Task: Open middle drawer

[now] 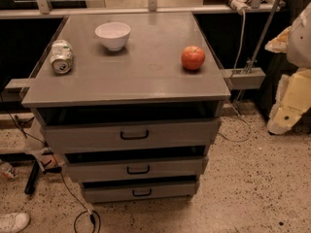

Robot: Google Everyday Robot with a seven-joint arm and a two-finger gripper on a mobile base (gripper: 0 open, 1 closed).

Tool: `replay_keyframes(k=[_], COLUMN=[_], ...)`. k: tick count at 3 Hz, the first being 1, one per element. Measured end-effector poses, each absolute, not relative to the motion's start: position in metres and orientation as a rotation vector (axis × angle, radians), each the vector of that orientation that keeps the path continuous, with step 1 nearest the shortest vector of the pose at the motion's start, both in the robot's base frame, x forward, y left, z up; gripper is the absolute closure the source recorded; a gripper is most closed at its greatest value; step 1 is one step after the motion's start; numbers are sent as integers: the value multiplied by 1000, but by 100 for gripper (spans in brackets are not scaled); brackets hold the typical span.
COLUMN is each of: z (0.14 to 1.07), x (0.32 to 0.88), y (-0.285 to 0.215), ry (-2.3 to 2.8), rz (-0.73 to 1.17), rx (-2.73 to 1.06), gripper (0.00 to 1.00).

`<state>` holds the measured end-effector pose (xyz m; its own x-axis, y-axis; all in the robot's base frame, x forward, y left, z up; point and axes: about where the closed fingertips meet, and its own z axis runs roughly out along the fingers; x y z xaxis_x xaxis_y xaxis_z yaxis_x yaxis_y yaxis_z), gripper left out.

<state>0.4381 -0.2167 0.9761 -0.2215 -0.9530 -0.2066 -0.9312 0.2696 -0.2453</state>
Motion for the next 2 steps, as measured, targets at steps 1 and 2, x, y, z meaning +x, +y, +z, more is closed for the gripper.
replay_keyframes(k=[1, 2], z=[976, 966], x=[438, 432], y=[-217, -216], ry=[2232, 2234], rz=[-98, -126], rx=[-1725, -1716], gripper=[0, 0])
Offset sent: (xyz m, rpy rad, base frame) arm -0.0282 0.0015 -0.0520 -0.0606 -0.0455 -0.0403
